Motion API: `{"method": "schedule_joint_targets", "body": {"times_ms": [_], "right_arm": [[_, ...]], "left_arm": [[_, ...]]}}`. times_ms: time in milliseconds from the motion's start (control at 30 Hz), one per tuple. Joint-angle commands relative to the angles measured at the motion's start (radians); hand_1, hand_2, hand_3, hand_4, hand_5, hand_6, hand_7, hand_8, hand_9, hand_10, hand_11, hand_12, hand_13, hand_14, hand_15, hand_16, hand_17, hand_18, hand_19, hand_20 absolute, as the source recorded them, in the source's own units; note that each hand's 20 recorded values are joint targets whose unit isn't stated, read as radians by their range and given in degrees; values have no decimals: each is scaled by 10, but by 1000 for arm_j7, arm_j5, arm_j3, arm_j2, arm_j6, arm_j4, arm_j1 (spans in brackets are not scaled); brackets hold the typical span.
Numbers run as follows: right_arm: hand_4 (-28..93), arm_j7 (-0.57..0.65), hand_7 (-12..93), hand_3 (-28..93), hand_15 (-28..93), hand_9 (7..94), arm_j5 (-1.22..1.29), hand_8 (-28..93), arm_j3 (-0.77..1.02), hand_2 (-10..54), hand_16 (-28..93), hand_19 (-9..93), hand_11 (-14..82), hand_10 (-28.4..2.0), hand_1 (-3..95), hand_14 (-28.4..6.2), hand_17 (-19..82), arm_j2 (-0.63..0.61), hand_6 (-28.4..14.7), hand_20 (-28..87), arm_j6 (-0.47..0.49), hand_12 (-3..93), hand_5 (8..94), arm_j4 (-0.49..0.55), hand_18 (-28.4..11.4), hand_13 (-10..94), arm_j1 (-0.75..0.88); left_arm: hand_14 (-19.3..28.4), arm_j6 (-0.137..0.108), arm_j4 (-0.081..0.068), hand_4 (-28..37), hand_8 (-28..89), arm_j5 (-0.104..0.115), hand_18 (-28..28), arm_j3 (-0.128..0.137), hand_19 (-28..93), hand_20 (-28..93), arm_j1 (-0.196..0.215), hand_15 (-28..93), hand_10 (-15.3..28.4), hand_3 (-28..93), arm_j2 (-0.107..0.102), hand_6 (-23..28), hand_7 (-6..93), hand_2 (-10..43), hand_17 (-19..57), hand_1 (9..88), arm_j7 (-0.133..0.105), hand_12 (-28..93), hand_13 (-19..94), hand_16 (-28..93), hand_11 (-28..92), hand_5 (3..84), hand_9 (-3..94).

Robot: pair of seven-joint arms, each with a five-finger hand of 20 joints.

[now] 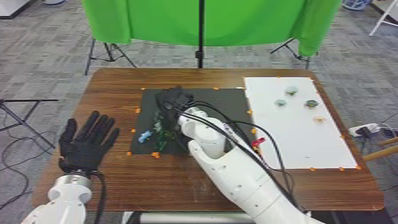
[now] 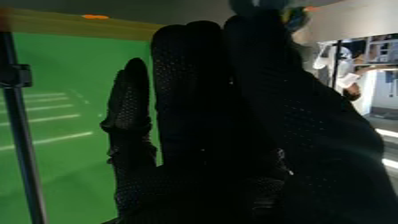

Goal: Arrange flowers

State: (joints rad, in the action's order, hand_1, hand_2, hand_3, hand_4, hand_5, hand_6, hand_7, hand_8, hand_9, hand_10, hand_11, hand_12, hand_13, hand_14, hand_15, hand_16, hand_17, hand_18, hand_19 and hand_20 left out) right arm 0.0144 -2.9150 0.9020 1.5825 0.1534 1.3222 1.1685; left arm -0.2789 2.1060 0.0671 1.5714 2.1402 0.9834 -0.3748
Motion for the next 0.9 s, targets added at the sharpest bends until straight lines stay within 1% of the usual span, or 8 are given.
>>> {"method": "schedule_joint_targets", "body": {"times_ms": [33,300,500,533,633,700,800,900], "right_arm": [[-283,28,177,645,512,683,39,-44,-26,-95,436,748,132,-93,602,-65,275,-22,24,434,11,173,678,25,-188,629,-8],[-283,63,171,655,519,674,100,-59,-35,-95,425,748,136,-99,585,-69,273,-44,22,430,22,160,666,45,-189,623,-14],[-283,101,162,675,509,637,227,-127,-31,-95,408,740,126,-94,567,-74,266,-99,23,418,76,153,639,127,-190,609,-31],[-283,114,160,676,505,634,255,-128,-31,-95,407,738,125,-93,565,-75,265,-112,23,417,74,153,634,143,-190,607,-34],[-283,143,152,684,503,613,330,-128,5,-95,398,735,115,-94,550,-80,261,-147,19,414,91,151,614,212,-189,601,-22],[-283,152,147,712,517,595,354,-125,34,-95,372,734,109,-97,524,-89,254,-182,15,412,59,151,596,260,-189,586,-5],[-283,209,142,740,549,578,425,-122,101,-95,302,733,103,-100,499,-98,246,-250,13,409,56,150,576,352,-191,567,32],[-283,284,136,743,553,562,487,-121,179,-95,278,728,97,-106,489,-105,239,-352,10,406,26,149,563,431,-192,558,85]], "left_arm": [[129,3,-4,-283,-99,4,134,4,342,130,25,213,142,688,6,85,114,108,-61,270,4,96,320,-24,177,448,395],[129,1,-5,-283,-100,10,134,2,342,129,28,213,143,687,13,84,116,108,-60,270,6,95,320,-24,176,449,395],[129,-1,-2,-283,-100,9,134,22,342,129,53,214,142,688,30,84,114,107,-61,269,11,96,320,-24,175,448,395],[129,0,-1,-283,-100,9,134,24,342,128,58,213,142,689,34,84,114,107,-60,269,9,96,320,-24,175,448,395],[128,1,-2,-283,-100,4,134,30,341,128,64,212,142,689,48,84,115,106,-60,269,21,96,320,-25,175,448,395],[128,3,-1,-283,-100,3,134,33,342,128,71,213,142,689,56,84,115,106,-61,269,25,96,320,-24,175,448,394],[129,0,-1,-283,-100,0,134,35,341,128,72,213,142,689,63,84,115,106,-60,269,31,96,320,-24,175,448,394],[129,-1,0,-283,-100,-3,133,37,340,127,72,213,142,689,70,84,114,106,-59,269,35,96,320,-24,174,448,394]]}}
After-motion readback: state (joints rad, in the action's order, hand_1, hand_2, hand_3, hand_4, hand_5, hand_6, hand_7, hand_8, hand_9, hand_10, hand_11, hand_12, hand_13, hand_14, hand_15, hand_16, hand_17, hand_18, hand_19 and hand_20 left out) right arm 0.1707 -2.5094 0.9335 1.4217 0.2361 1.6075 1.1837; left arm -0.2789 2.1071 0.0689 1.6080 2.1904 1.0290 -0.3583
